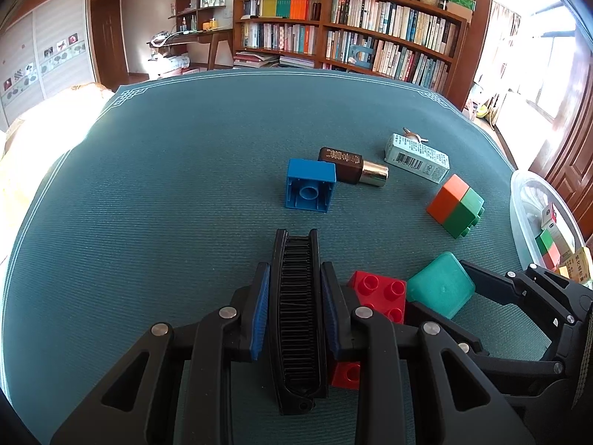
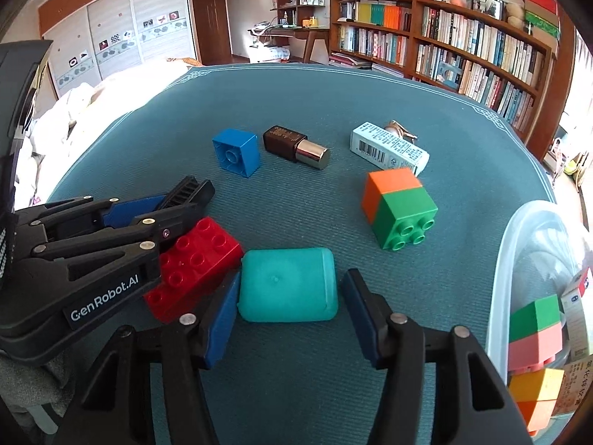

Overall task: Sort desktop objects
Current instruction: 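Grasp the teal plastic case with the right tool, then carry the teal case and black brush into the bowl and release both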

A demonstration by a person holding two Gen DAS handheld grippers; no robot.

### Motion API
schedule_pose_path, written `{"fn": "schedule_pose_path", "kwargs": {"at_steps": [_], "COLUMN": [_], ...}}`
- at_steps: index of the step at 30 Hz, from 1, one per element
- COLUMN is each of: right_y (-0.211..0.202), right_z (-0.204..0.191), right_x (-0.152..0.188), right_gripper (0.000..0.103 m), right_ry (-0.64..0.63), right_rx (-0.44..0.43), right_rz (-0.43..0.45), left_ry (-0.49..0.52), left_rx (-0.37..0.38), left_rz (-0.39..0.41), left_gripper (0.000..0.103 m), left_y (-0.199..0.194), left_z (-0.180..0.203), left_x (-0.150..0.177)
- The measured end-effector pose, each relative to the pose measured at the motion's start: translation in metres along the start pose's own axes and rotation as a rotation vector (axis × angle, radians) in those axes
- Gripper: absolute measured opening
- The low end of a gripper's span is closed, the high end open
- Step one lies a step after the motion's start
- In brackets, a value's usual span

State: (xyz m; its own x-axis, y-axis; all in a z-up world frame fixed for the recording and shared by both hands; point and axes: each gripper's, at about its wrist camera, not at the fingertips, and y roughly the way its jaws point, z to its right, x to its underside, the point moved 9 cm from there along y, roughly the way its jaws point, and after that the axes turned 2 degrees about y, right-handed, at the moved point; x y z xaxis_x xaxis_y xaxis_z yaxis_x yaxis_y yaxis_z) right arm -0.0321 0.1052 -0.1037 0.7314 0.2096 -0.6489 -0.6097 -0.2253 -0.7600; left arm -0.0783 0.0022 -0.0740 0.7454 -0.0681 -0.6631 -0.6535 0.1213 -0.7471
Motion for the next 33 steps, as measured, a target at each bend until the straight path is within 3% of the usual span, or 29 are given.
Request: {"fn": "schedule_pose_path", "kwargs": {"at_steps": [7,17,26,33], "right_y": [-0.010,-0.057,-0.097,-0.108], "right_z": [0.004,0.028,0.091,0.143], "right_x": [0.000,-0.013,0.003,0.034], "right_gripper": [0.055,0.055,0.055,0.055], "right_ry": [0.037,0.131,0.258,0.409], "right_rx": [-0.040,-0.064,-0.001,0.015], "right_rz": [0.026,0.146,0.199,0.177], "left_ry": [0.002,0.000,0.014,0.031], "left_rx": [0.015,0.014,0.031,0.023], "left_rz": [0.022,0.038,0.048,0.047], "left_gripper": [0.029,0.029,0.029,0.029], "left_y": [-0.005,-0.010,-0.016,-0.018], "left_z": [0.001,0.004,0.016,0.024], "left_x": [-0.004,-0.009,-0.011,-0.013]}}
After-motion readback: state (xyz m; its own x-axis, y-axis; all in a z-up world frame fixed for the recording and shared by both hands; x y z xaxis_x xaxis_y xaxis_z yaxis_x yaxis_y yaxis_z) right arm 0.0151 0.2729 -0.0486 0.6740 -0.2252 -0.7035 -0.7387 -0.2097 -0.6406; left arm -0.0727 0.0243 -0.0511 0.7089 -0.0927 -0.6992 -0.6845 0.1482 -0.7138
